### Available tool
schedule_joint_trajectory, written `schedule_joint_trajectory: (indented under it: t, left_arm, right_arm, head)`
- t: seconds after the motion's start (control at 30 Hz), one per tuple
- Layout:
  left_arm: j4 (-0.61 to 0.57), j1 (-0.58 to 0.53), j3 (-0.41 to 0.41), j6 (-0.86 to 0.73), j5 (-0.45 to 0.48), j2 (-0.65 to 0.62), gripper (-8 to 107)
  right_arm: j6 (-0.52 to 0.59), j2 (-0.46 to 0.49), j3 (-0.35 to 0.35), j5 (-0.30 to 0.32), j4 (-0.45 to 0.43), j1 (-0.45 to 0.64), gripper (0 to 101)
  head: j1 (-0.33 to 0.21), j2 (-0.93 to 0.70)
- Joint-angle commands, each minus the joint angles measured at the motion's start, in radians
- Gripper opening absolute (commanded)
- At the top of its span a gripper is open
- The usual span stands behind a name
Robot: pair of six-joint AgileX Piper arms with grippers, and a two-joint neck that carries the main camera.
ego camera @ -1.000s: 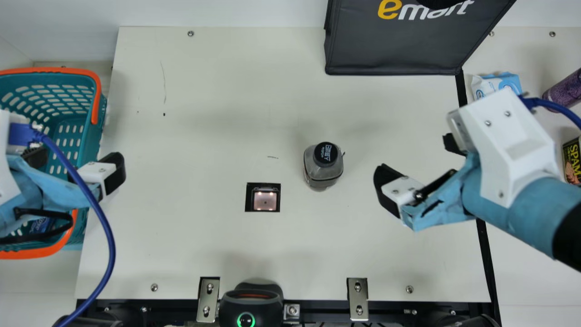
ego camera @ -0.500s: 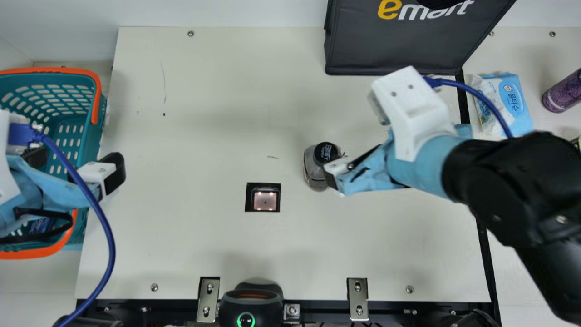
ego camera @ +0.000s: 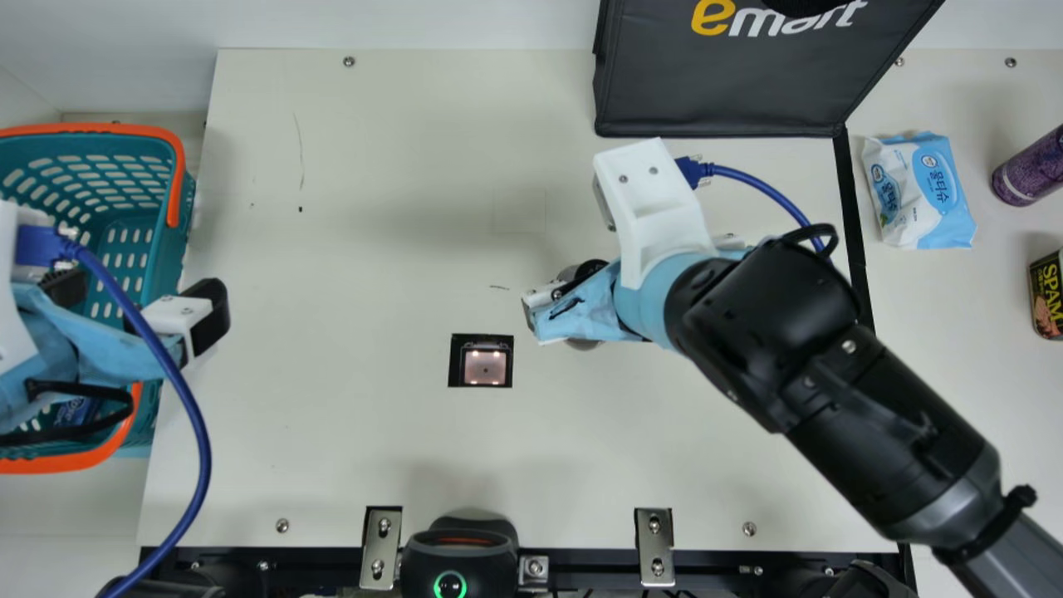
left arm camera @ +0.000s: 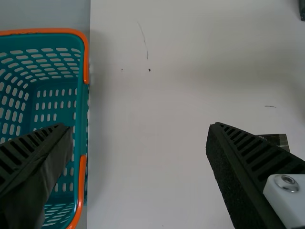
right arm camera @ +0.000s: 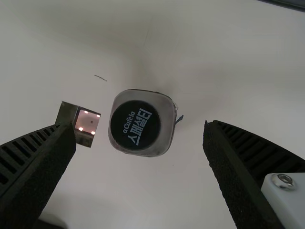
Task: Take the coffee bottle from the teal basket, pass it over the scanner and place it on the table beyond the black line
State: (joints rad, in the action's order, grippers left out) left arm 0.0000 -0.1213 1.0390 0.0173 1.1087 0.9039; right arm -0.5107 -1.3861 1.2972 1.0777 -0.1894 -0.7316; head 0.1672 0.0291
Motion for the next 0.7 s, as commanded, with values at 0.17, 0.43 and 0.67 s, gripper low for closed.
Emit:
schedule_joint_trajectory:
  t: [0.17, 0.43, 0.67]
  left_arm:
    - [0.0, 0.0, 0.0, 0.0, 0.0, 0.0, 90]
    - [0.0, 0.0, 0.0, 0.0, 0.0, 0.0, 90]
    - [0.0, 0.0, 0.0, 0.0, 0.0, 0.0, 90]
  right_arm:
    - [-0.202, 0.008, -0.075, -0.068, -0.133, -0.079, 95]
    - [-0.356, 0.002, -0.15, -0.129, -0.241, -0.143, 95]
    - [-0.433, -0.013, -0.186, -0.168, -0.305, -0.161, 95]
  head:
    - [-0.029, -0.002]
    - [-0.029, -0.002]
    - [-0.029, -0.002]
